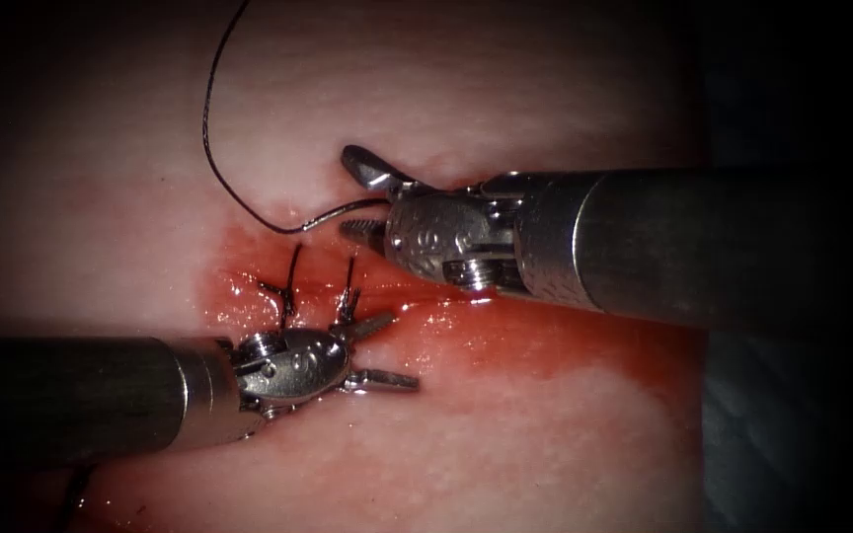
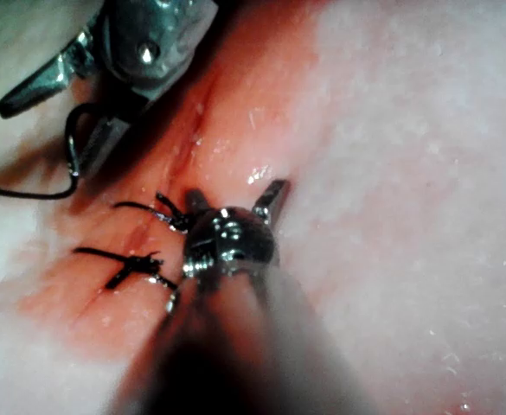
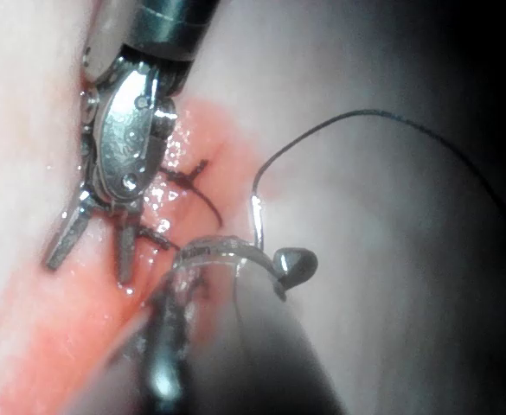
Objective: Wound Closure
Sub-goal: Insert the needle through the skin atop the cut with the right needle holder
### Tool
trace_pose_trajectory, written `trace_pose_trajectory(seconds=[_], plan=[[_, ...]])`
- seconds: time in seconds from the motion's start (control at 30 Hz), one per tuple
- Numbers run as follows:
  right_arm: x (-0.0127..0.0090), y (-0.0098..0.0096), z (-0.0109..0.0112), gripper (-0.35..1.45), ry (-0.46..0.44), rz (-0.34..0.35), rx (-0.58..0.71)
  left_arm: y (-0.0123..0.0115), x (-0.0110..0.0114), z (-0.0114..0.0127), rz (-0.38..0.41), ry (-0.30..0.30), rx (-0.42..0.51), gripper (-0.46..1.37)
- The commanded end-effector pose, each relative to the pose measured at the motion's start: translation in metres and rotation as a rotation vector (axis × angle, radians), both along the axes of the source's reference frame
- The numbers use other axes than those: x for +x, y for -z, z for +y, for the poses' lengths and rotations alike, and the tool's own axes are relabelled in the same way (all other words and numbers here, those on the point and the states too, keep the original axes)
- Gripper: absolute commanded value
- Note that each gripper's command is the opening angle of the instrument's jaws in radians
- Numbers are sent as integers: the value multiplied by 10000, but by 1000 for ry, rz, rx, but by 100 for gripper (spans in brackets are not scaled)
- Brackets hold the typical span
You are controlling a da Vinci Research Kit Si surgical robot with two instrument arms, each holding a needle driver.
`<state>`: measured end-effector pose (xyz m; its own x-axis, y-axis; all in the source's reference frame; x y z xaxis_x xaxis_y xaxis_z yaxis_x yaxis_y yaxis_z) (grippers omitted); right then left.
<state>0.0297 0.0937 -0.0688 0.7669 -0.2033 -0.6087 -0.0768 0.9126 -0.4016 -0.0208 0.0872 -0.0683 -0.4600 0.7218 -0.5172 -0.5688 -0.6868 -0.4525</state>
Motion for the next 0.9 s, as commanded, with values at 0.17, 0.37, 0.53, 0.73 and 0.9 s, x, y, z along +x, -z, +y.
trace_pose_trajectory(seconds=[0.17, 0.37, 0.53, 0.73, 0.9], plan=[[-1, -5, -2, -12, 15, -43, 4, 0, 0, 0, 4, 3, -2, 69], [-12, -10, 3, -35, 26, -69, 3, 0, 0, 0, 4, 3, -2, 69], [-15, -15, 3, -35, 16, -128, 18, 0, 0, 0, 4, 3, -2, 69], [-19, -12, 1, -35, 46, -131, 14, 0, 0, 0, 4, 3, -2, 69], [-40, -4, 11, -35, 62, -42, 30, 0, 0, 0, 4, 3, -2, 69]])
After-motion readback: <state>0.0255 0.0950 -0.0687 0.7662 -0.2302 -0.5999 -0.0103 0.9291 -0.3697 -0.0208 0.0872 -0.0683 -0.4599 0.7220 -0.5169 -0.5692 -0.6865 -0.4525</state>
